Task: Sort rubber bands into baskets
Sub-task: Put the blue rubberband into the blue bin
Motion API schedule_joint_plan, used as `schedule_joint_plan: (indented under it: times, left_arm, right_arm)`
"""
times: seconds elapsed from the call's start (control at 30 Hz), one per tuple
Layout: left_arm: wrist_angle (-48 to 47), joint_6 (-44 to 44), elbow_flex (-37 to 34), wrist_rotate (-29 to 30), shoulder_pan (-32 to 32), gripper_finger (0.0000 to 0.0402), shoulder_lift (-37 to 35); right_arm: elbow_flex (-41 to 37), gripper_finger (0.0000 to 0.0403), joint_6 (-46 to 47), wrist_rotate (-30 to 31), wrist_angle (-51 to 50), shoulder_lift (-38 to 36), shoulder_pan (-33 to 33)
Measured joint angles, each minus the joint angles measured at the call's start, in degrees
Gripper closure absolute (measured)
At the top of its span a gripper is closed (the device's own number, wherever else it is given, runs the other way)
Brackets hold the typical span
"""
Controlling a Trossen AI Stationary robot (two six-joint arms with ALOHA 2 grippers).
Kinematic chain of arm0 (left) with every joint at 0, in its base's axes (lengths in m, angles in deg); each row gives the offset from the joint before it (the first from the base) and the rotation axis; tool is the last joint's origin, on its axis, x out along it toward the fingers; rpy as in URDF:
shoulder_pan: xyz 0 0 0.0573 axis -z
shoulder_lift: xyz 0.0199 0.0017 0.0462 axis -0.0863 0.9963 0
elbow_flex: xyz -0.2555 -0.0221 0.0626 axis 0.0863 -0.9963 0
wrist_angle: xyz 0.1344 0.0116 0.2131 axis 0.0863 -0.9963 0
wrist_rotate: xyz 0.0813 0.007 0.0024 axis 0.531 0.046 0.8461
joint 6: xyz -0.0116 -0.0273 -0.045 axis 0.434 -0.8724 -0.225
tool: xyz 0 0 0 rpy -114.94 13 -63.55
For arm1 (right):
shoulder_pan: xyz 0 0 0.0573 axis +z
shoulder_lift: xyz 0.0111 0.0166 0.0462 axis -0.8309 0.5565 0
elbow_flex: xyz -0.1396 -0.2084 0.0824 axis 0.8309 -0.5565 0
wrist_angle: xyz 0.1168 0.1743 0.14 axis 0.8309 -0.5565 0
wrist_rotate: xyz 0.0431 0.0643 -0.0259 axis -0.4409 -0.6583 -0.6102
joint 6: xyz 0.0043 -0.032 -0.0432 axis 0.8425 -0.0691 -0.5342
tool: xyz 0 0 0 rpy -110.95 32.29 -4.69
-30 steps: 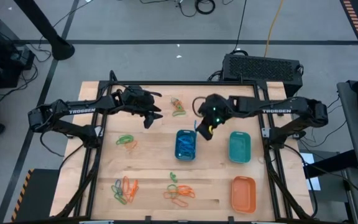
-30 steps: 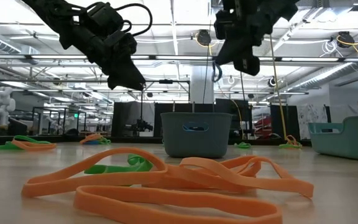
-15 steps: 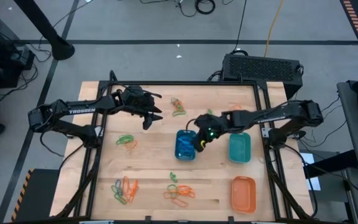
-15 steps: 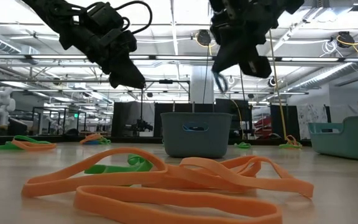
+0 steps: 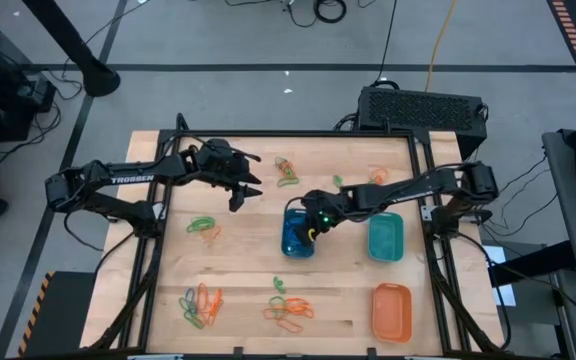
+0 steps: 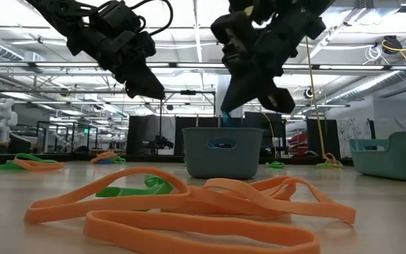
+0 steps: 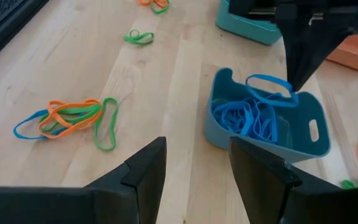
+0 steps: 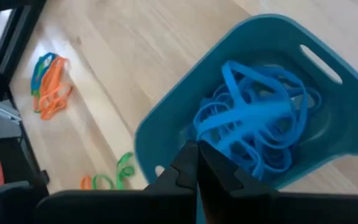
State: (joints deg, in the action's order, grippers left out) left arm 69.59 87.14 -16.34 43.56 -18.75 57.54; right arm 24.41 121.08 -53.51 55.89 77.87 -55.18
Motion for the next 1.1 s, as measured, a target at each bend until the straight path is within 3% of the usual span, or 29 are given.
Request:
schedule_joint_plan:
  times: [0.37,0.83,1.1]
  left_arm:
    - [0.0,-0.1,0.0,0.7,0.0,0.022,0.0]
    - [0.0,-1.6,0.0,1.0,0.0,0.022,0.0]
    - [0.0,-1.6,0.0,1.0,0.0,0.022,0.0]
  right_arm:
    - [0.0,0.0399,-4.9,-0.4,-0.5,0.5,-1.9]
    - [0.0,0.0332,-9.0,-2.0,-0.6,0.4,-2.7]
    - [2.6,0.0328,-12.3,-7.8,-3.0,0.0,-6.6]
